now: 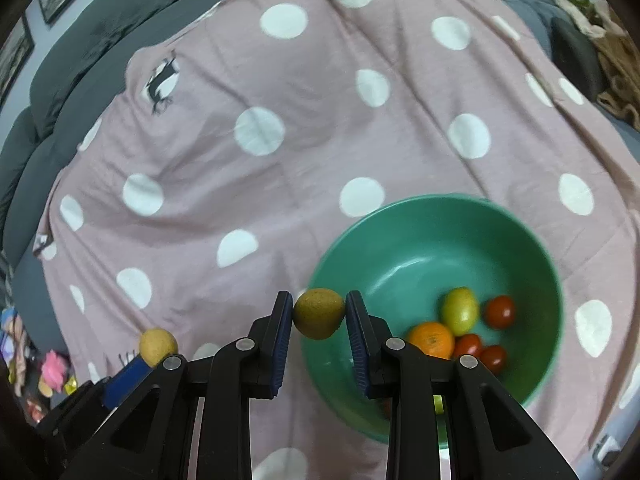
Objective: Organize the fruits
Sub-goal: 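Carry the yellow fruit in the left tool into the bowl while the right tool carries its fruit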
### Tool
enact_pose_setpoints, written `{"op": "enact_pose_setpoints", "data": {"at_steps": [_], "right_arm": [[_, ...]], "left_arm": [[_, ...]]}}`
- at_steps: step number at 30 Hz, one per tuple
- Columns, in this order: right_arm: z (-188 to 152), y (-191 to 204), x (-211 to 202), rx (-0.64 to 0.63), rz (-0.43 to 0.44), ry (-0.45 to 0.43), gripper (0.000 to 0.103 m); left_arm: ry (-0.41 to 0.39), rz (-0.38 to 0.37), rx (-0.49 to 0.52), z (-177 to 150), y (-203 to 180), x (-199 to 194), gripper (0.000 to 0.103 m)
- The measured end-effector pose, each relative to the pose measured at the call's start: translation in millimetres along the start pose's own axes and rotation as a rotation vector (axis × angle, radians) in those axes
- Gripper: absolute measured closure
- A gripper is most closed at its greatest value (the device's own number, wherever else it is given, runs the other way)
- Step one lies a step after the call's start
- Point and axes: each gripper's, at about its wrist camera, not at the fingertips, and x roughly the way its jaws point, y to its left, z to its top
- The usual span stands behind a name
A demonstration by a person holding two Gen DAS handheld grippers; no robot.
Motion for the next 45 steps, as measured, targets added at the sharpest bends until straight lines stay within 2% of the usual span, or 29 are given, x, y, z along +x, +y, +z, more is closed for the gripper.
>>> {"op": "enact_pose_setpoints", "data": {"at_steps": [9, 21, 45], "right_arm": [[6.5, -37.8, -12.3, 0.073, -0.078, -0.038, 0.073], [6.4, -70.6, -12.5, 0.144, -0.151, -0.033, 0.073], [5.5, -95.7, -3.0, 0.189, -0.229, 0.002, 0.073]], "left_arm": [[0.028, -0.05, 0.067, 3.5, -39.6, 19.8, 0.08], [0.085, -0.129, 0.105, 1.5, -74.3, 50.0, 0.08], [0.167, -0.201, 0.106, -8.6, -90.6, 77.6, 0.08]]}}
